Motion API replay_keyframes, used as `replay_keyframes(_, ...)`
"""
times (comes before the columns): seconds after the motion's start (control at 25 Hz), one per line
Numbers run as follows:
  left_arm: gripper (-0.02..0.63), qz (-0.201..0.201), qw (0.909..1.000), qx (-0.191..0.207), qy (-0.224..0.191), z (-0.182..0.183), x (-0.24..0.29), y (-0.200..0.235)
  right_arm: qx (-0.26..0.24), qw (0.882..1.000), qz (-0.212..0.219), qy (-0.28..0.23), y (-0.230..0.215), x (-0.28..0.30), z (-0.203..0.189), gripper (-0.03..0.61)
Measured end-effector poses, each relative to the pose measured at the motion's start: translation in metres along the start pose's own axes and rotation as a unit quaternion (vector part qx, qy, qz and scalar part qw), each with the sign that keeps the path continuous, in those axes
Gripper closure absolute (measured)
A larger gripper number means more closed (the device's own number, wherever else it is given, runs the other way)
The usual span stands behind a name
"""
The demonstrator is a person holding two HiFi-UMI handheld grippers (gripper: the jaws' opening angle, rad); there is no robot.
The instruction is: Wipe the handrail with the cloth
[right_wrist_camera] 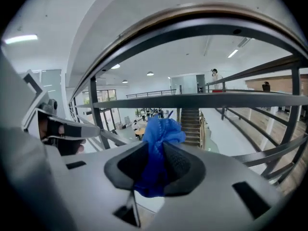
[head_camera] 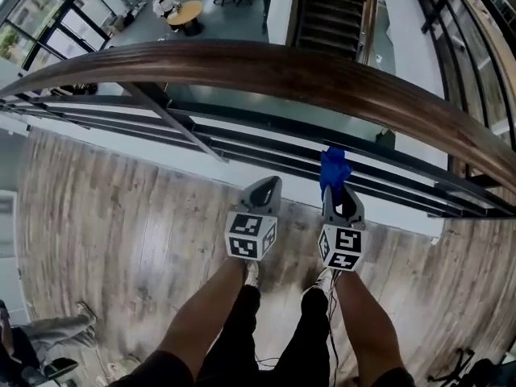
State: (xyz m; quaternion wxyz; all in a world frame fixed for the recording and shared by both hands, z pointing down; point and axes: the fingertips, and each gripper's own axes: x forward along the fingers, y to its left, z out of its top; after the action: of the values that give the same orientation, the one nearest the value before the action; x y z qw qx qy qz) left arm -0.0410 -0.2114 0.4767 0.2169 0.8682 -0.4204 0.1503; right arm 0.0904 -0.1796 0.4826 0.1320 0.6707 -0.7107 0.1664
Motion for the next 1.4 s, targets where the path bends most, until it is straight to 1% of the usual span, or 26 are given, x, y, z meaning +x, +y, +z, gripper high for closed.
replay_keyframes(0.12,0.609,0.024,0.9997,-0.002,-0.001,0.002,-0.014,0.066,-0.003,1.000,0.022,0.010,0.063,0.046,-0.001,0.479)
replay_keyframes(0.32,0.609,0.037,0.9993,-0.006,0.002,0.005,-0.032,0.157,-0.011,0.998,0.062,0.019,0.155,0.121,0.005,0.479)
replay_keyframes(0.44,0.609,0.054,0.9986,-0.002,0.005,0.006,-0.037,0.203,-0.020,0.996,0.079,0.023,0.199,0.160,0.011,0.479)
replay_keyframes(0.6,0.609,0.081,0.9965,0.018,0.007,0.006,-0.044,0.266,-0.042,0.994,0.097,0.027,0.253,0.208,0.018,0.479)
replay_keyframes(0.76,0.609,0.089,0.9959,0.008,0.011,-0.002,-0.056,0.320,-0.054,0.992,0.105,0.038,0.305,0.250,0.020,0.479)
replay_keyframes(0.84,0.609,0.091,0.9958,0.005,0.012,-0.007,-0.060,0.333,-0.055,0.991,0.113,0.039,0.326,0.267,0.022,0.479)
replay_keyframes(0.96,0.609,0.095,0.9954,0.000,0.010,-0.013,-0.063,0.332,-0.059,0.989,0.124,0.048,0.344,0.281,0.018,0.479)
replay_keyframes(1.04,0.609,0.102,0.9948,-0.003,0.008,-0.015,-0.067,0.332,-0.064,0.989,0.124,0.054,0.352,0.288,0.015,0.479)
replay_keyframes(1.2,0.609,0.107,0.9943,0.001,0.008,-0.024,-0.073,0.329,-0.066,0.990,0.104,0.065,0.351,0.295,0.009,0.479)
replay_keyframes(1.28,0.609,0.108,0.9941,0.002,0.006,-0.026,-0.077,0.329,-0.081,0.990,0.097,0.069,0.351,0.294,0.009,0.479)
replay_keyframes(1.4,0.609,0.113,0.9936,-0.009,0.006,-0.029,-0.081,0.328,-0.096,0.988,0.089,0.077,0.349,0.291,0.009,0.479)
